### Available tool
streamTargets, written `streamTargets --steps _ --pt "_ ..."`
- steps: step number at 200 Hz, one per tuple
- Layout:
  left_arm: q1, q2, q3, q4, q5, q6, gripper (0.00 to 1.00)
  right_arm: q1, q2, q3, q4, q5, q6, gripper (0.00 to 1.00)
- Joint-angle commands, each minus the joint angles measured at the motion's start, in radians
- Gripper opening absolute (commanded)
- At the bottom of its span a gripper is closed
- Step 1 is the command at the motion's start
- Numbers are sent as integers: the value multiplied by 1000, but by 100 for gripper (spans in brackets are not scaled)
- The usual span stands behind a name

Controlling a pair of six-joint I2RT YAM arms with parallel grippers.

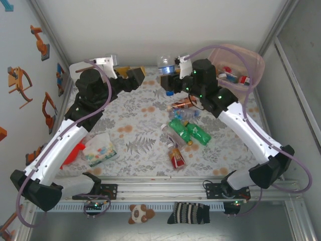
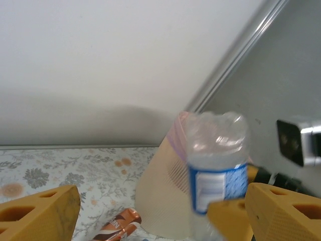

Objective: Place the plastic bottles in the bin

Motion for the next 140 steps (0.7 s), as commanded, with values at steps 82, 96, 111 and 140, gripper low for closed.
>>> streamTargets --steps 82,96,111,140 --pt "5 -11 -63 -30 11 -5 84 -401 13 226 -267 157 219 45" --pt "5 -10 -66 -30 14 -9 84 -440 32 229 -254 167 292 41" --pt "4 -10 -69 -27 15 -12 84 -462 49 212 -205 204 392 41" --pt "5 -16 -79 -22 16 -18 84 -471 108 223 -186 400 667 40"
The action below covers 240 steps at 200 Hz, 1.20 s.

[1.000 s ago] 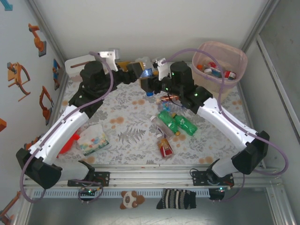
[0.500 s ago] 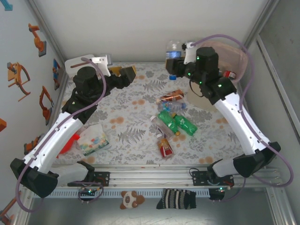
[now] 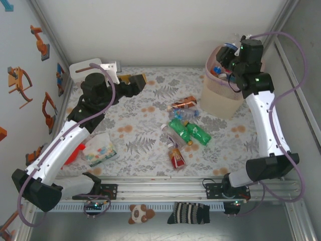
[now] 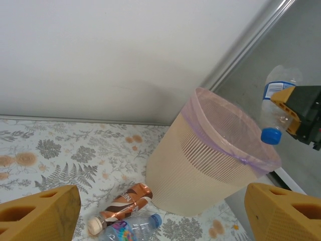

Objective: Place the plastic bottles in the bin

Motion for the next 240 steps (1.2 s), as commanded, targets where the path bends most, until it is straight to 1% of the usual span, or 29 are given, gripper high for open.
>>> streamTargets --steps 1,27,46,79,126,151,180,193,213,231,240 --pt "2 -12 -15 10 15 -15 84 -5 46 15 38 187 275 40" --pt "2 -33 -40 22 12 -22 84 -8 99 25 28 330 529 40" --pt "4 -47 -61 29 8 -30 84 -8 138 31 27 397 697 41" --pt "3 -59 -82 33 13 -37 84 -13 234 89 15 508 895 41" --pt "3 -49 -104 50 17 -49 84 -25 348 141 -9 616 1200 43" --pt "3 -24 -96 51 36 -56 84 -30 409 185 -11 663 1282 44" --pt "3 -1 -101 65 37 -61 84 -42 478 240 -11 640 1339 47" --pt "3 12 -92 64 45 -61 84 -46 502 261 -11 642 1340 48" --pt "4 27 -84 64 48 -64 84 -52 530 284 -12 630 1344 53" --pt "5 34 -79 69 49 -65 84 -54 536 295 -20 624 1342 60" --pt "7 40 -75 69 50 -65 84 -54 534 304 -39 620 1341 65"
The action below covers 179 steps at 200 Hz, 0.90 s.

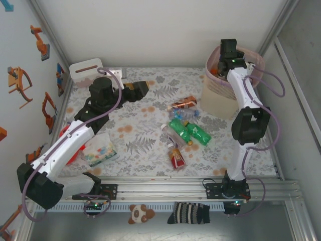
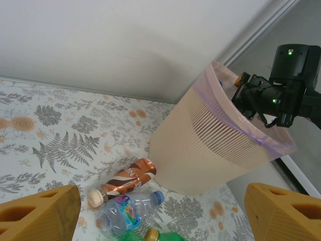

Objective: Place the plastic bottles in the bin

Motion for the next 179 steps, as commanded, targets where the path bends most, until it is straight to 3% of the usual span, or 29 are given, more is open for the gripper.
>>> streamTargets --steps 1,46,104,135,179 --pt "6 9 22 32 21 -8 84 -6 -3 51 -37 46 34 66" --pt "6 28 31 46 41 -28 84 -9 -61 76 -128 13 16 82" --pt "6 21 23 51 33 -32 84 -30 -173 43 -137 -67 -159 82" --pt "6 20 23 56 35 -36 84 -70 -174 65 -69 -163 -463 74" --pt "4 25 20 61 42 -43 84 -143 -110 128 -30 -361 -867 74"
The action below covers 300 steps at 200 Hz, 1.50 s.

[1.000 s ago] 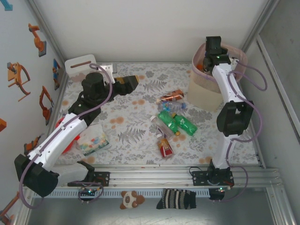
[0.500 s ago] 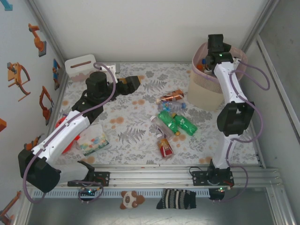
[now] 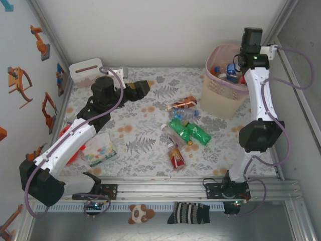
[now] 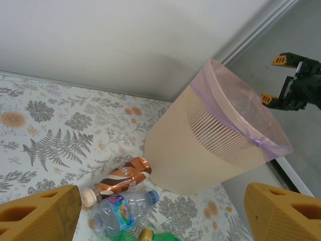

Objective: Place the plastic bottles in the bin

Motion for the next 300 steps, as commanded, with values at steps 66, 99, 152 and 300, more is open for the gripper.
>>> streamTargets --steps 66,99,152,300 --pt "3 16 20 30 15 -21 84 -92 106 -36 164 -359 -393 71" --pt "4 24 21 26 10 -21 83 -96 130 -106 181 -396 -397 70" --pt "3 32 24 21 10 -26 83 -110 79 -176 199 -379 -437 70" --pt "1 36 70 -167 -38 68 81 -72 -278 -176 -102 -597 -995 67"
